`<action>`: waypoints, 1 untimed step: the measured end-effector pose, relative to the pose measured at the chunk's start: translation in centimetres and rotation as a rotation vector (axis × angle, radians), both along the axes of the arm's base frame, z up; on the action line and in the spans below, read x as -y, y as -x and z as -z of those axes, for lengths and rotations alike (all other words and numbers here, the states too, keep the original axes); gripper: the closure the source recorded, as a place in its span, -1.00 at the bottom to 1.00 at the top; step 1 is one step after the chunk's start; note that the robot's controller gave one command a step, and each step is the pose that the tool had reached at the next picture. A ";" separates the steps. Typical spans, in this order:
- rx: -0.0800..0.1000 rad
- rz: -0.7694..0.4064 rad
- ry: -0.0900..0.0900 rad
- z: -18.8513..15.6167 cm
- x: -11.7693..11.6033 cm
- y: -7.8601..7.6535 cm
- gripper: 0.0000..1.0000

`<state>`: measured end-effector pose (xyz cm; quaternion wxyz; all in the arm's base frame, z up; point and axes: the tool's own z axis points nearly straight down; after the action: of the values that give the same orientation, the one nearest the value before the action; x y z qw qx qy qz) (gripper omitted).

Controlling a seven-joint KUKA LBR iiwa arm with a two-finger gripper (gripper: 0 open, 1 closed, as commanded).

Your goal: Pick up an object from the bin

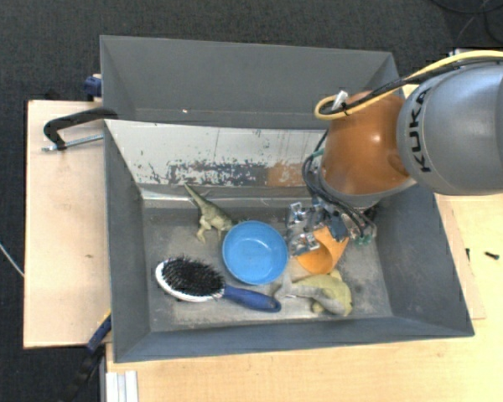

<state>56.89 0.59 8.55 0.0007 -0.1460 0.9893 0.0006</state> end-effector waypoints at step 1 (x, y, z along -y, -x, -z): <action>0.000 0.000 0.000 0.0 0.0 0.0 -1.00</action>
Offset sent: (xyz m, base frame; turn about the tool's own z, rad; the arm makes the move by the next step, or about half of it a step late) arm 0.0000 0.0000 0.0000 0.0000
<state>56.89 0.59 8.55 0.0007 -0.1459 0.9893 0.0006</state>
